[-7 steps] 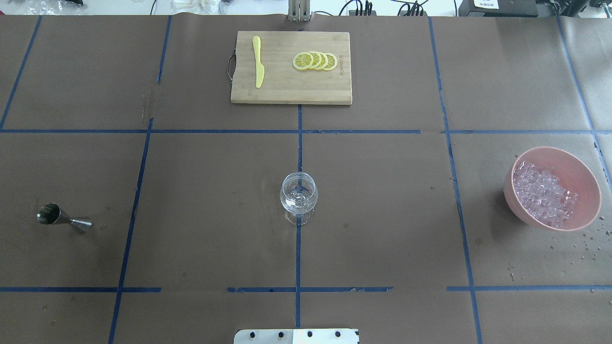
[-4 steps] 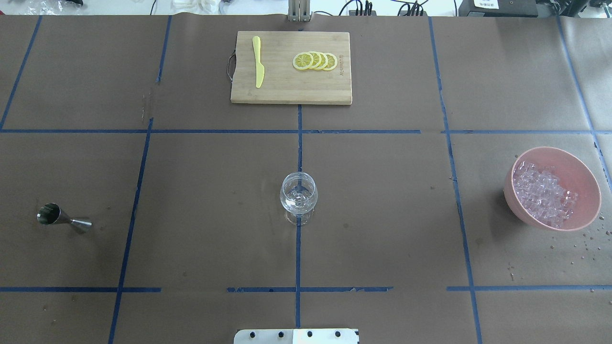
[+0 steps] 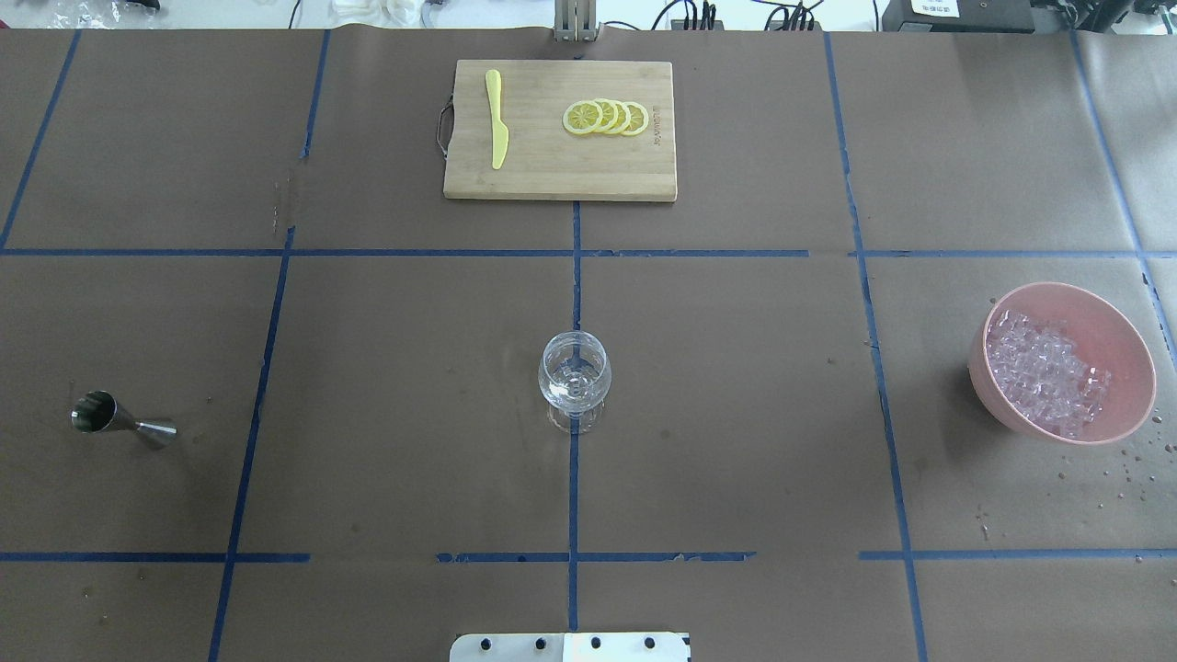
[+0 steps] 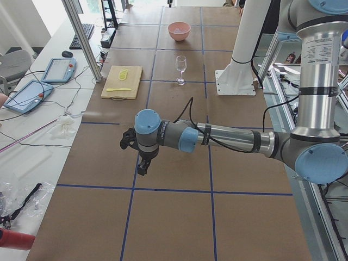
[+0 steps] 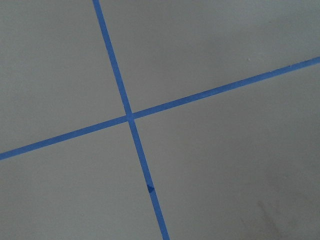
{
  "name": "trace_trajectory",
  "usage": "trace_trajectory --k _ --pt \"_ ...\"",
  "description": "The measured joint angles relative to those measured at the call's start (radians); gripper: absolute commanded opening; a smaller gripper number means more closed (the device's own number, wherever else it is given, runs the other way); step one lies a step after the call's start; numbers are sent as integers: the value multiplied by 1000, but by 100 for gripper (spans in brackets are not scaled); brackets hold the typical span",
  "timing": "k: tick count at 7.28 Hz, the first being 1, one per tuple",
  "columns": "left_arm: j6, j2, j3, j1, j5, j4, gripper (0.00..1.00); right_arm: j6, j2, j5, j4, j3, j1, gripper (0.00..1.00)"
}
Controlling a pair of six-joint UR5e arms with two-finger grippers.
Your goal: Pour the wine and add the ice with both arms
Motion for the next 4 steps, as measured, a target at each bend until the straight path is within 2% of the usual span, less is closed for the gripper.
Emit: trace_trajectory --k 2,4 --pt "-17 5 3 16 -4 -187 97 2 0 23 3 1 -6 100" --pt "-117 36 42 74 18 -443 97 3 -1 50 4 1 -7 100"
